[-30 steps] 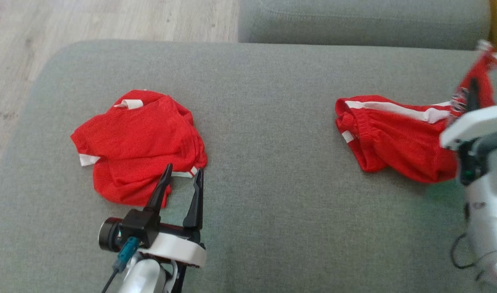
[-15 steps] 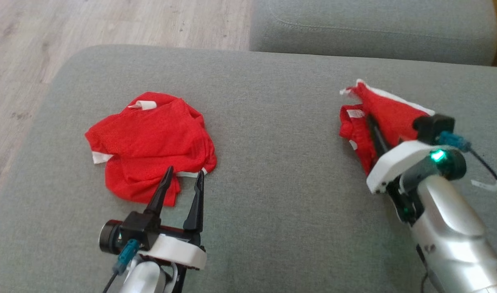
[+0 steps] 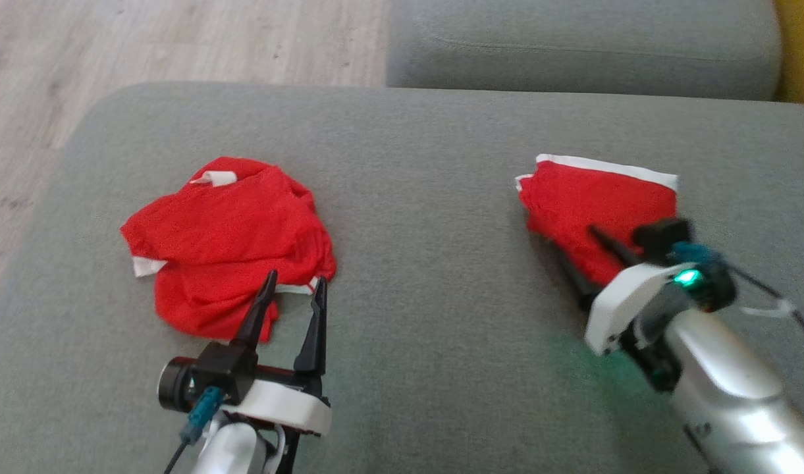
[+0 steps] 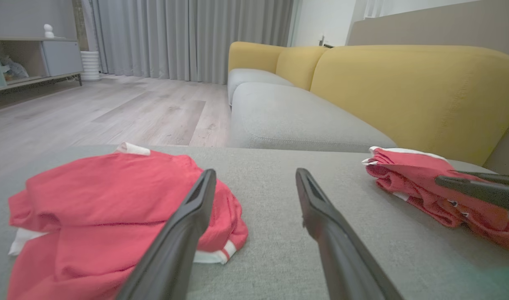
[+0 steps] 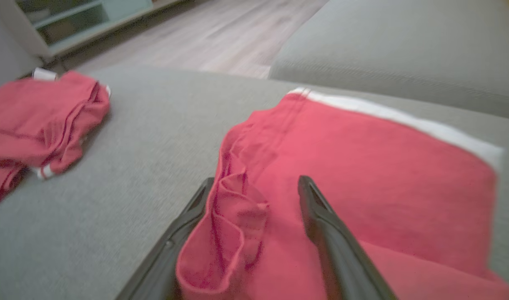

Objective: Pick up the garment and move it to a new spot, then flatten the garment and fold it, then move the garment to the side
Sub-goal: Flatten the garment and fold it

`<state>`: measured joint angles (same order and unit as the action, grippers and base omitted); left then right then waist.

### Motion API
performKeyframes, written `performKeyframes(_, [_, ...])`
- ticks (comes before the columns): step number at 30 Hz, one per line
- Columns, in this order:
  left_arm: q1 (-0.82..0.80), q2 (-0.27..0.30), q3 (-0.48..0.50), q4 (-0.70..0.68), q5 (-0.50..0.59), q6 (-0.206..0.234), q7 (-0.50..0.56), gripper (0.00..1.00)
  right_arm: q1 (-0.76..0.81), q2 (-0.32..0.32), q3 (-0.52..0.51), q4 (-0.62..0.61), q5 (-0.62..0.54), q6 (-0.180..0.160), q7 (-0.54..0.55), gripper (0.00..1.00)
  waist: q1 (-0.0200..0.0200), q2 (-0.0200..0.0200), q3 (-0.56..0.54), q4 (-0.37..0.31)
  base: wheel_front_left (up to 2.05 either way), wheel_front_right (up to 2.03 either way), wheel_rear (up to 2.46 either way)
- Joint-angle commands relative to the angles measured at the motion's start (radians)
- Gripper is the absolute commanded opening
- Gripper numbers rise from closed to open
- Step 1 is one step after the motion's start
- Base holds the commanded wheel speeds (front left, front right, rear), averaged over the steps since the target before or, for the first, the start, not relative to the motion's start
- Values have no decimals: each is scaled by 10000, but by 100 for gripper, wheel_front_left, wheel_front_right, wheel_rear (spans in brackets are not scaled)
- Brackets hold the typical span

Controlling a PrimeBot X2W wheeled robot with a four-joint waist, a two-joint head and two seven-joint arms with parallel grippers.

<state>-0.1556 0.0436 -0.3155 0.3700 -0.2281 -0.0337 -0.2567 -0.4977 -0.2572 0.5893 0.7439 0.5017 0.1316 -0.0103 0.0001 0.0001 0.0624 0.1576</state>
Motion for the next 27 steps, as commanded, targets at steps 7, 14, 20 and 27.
performKeyframes(7, [-508, 70, 625, -682, -75, 123, -51, 100, -419, -745, -1520, -797, 10, -9, -1667, 100, -1, -1, -310, -842, 0, 0, 0])
performKeyframes(14, [-569, 68, 714, -981, -82, 180, -51, 100, 92, -562, -3956, -1800, -1335, -9, -2312, 100, -1, -1, -326, -1413, 0, 0, 0])
performKeyframes(20, [-442, 67, 667, -1085, -174, 236, -51, 100, 1482, 500, -5755, -2870, -2725, -9, -2340, 100, -1, -1, -324, -1571, 0, 0, 0])
performKeyframes(27, [-212, 67, 576, -1061, -229, 248, -51, 100, 2492, 1477, -6655, -3907, -3642, -9, -2032, 100, -1, -1, -307, -1526, 0, 0, 0])
